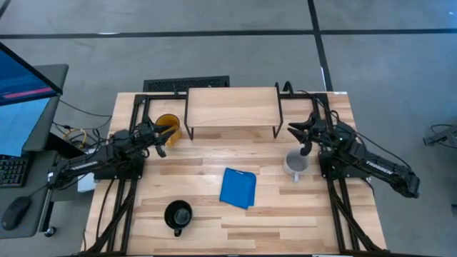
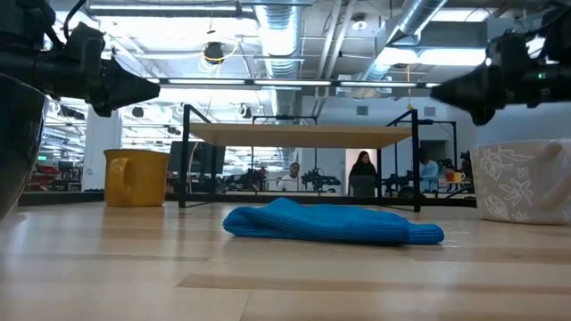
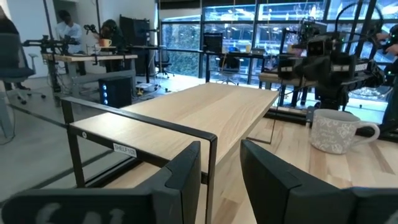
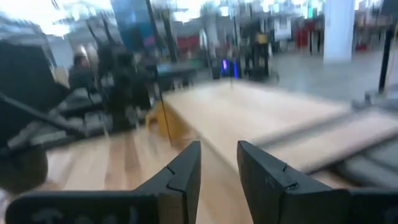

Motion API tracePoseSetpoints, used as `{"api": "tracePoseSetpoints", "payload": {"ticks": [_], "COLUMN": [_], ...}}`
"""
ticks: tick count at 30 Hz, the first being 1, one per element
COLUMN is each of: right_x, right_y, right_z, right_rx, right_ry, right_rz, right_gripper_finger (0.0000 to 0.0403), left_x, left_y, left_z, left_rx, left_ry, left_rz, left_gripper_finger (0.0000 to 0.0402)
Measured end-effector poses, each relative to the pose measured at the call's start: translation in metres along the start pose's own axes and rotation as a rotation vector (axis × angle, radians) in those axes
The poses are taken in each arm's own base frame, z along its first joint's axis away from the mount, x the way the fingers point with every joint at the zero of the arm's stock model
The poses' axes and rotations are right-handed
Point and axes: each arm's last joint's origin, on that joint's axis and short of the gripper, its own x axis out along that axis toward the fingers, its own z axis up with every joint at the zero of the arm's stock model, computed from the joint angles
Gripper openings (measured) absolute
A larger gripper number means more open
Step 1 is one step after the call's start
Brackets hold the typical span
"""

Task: Stack small to large cups/mugs on shelf
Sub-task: Put the yellow mug on the shelf

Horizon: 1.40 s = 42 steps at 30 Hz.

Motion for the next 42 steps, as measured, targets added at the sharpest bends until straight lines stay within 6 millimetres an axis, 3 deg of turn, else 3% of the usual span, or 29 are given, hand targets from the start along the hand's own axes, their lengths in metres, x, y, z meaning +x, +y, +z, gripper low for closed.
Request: {"api": "tracePoseSetpoints", "payload": {"ticks": [37,42], "right_x": [0.0,-0.002], "right_y": [0.001,0.003], "right_z": [0.006,0.025], "right_rx": [-0.009,-0.009], "right_ry": [-0.053,-0.188], "right_rz": [0.0,0.013], "right_gripper_finger": [0.0127,0.0127], "left_x": [-0.001,-0.001], "left_y": [0.0,0.0], "left_z": [0.004,0.004], "left_rx": [-0.006,-0.006], "left_ry": [-0.007,-0.007], "left_rz": [0.012,0.012], "left_gripper_finger": [0.0105,0.0105]}}
